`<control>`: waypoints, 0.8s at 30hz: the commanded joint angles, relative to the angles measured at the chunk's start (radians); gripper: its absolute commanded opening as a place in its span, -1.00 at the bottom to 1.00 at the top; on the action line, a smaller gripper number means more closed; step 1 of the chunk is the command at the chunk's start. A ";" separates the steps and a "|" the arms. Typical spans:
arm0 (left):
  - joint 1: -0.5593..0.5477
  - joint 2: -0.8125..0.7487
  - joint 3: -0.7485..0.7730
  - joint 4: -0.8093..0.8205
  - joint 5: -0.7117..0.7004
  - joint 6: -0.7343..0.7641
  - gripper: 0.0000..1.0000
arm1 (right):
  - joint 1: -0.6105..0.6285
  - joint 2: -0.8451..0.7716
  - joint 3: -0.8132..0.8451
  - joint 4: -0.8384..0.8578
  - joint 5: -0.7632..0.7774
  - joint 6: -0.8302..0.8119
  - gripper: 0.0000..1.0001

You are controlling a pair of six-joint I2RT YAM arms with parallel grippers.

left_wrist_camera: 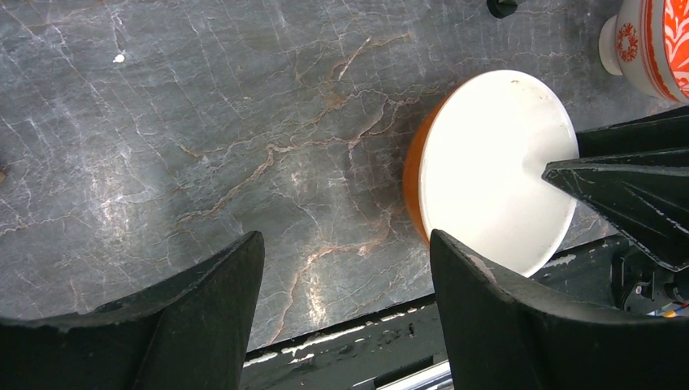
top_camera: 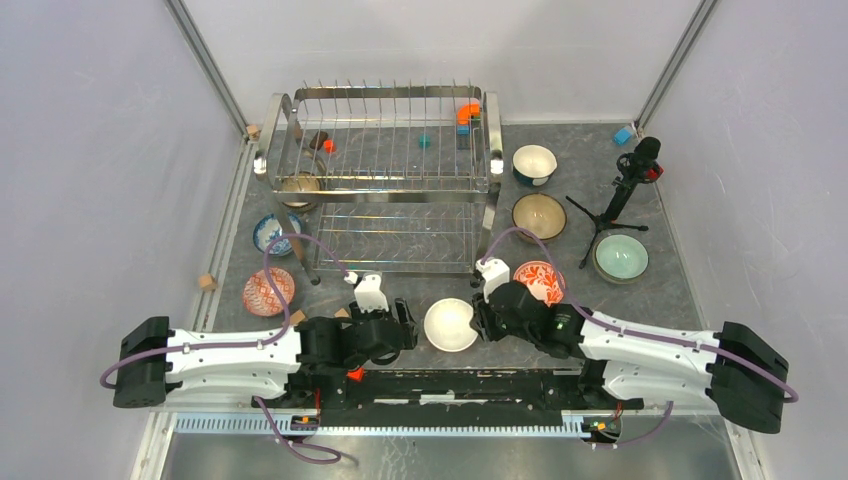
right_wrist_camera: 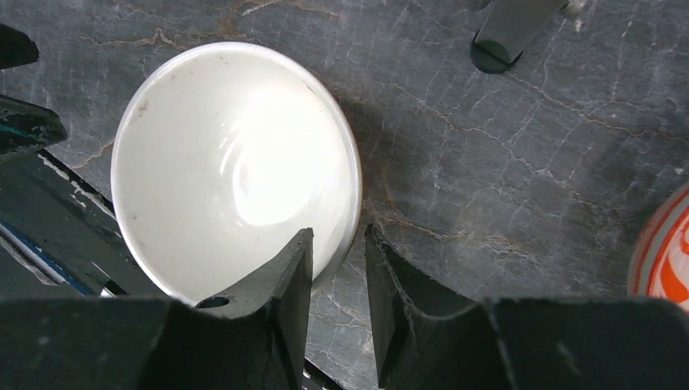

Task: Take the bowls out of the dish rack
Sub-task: Pick up the bowl from the center of the board.

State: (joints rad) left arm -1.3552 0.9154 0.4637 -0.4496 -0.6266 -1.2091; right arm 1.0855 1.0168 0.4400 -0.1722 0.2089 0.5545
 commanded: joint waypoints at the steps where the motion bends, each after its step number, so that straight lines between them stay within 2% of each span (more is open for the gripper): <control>1: -0.002 -0.012 -0.008 0.040 -0.030 -0.063 0.60 | -0.002 0.020 -0.015 0.061 -0.028 0.030 -0.32; 5: -0.003 -0.012 -0.011 0.041 -0.033 -0.064 0.60 | -0.002 0.035 -0.005 0.065 -0.028 0.044 -0.46; 13: -0.002 -0.025 -0.013 0.041 -0.042 -0.064 0.60 | -0.002 0.018 0.022 0.027 -0.020 0.050 -1.00; 24: -0.003 -0.065 -0.022 0.038 -0.080 -0.053 0.59 | -0.005 -0.130 0.161 -0.260 0.136 -0.042 -1.00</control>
State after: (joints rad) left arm -1.3552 0.8776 0.4511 -0.4374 -0.6434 -1.2335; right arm 1.0843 0.9394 0.5282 -0.3614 0.2615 0.5491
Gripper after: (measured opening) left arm 0.799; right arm 0.024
